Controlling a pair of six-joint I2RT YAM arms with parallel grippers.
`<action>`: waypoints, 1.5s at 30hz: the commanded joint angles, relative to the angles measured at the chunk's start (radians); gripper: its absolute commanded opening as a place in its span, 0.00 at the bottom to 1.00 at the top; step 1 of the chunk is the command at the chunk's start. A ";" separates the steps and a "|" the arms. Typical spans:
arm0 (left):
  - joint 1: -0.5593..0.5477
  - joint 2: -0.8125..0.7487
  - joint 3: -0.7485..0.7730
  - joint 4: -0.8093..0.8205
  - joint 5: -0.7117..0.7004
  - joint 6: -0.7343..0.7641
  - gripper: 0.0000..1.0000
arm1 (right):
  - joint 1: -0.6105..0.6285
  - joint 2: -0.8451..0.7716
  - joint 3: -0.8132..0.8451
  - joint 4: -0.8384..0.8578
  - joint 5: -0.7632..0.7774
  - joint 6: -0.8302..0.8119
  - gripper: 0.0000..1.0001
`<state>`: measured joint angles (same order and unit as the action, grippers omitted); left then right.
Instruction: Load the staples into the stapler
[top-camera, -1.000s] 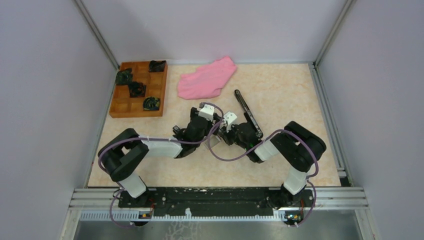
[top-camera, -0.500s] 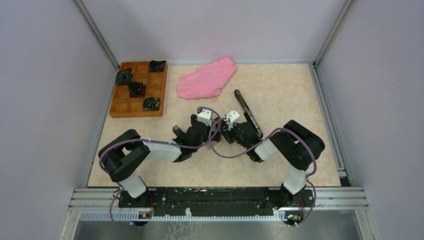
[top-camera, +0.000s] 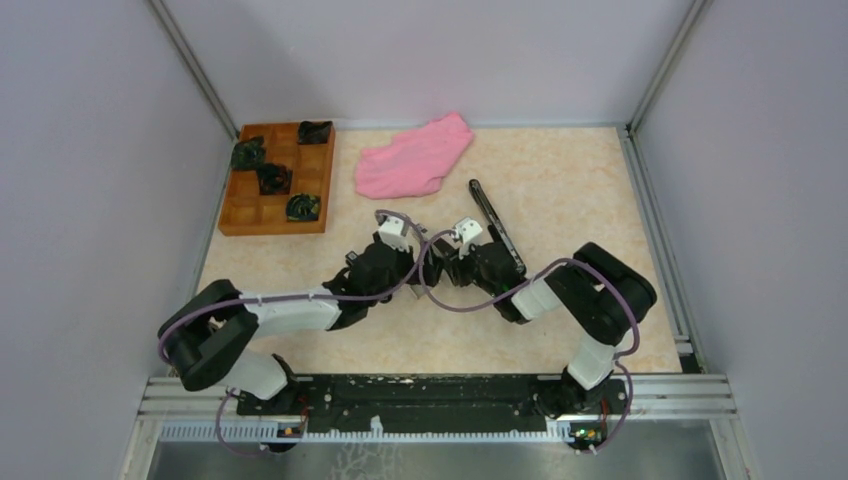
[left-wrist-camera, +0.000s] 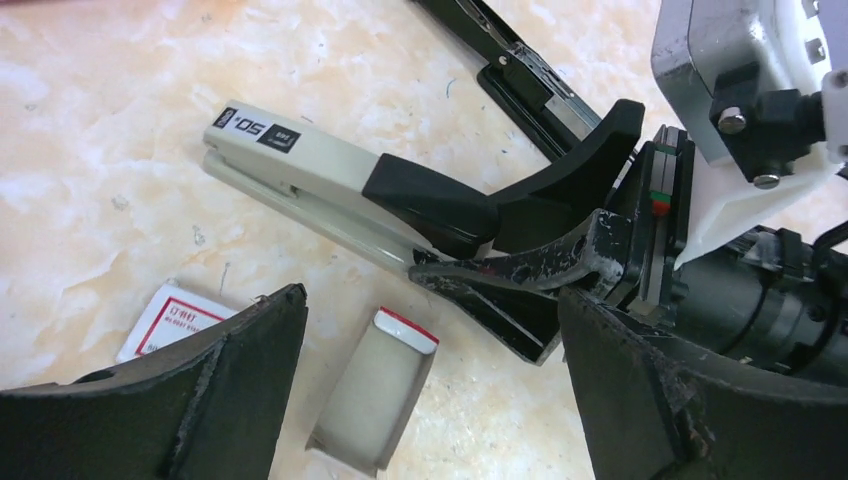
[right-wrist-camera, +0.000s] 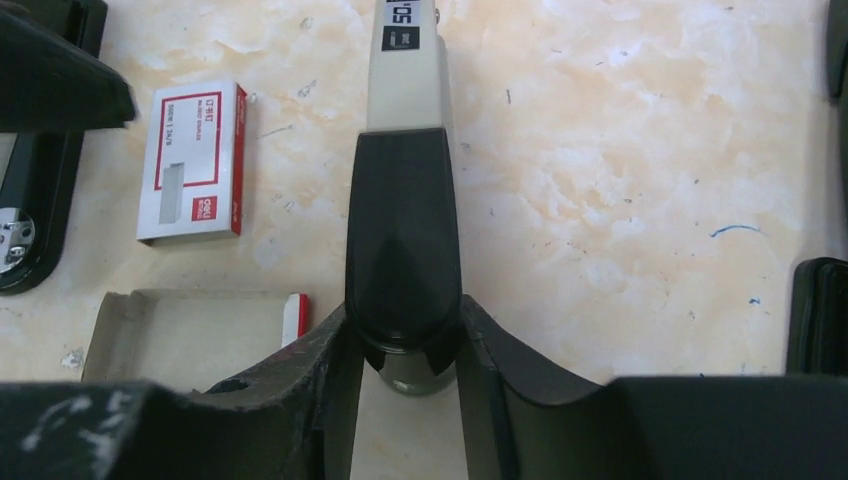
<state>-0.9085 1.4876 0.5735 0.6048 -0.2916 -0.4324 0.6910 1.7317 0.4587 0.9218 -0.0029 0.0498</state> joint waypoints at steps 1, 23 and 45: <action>0.054 -0.098 -0.031 -0.095 0.049 -0.089 1.00 | 0.002 -0.100 0.008 -0.130 -0.012 0.024 0.42; 0.408 -0.472 -0.025 -0.575 0.283 -0.201 1.00 | -0.020 -0.161 0.381 -0.732 -0.068 -0.081 0.56; 0.422 -0.489 0.021 -0.658 0.285 -0.183 1.00 | -0.021 0.014 0.379 -0.830 -0.008 -0.092 0.00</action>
<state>-0.4919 1.0004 0.5610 -0.0463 -0.0204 -0.6308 0.6758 1.6913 0.8577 0.1829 -0.0479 -0.0502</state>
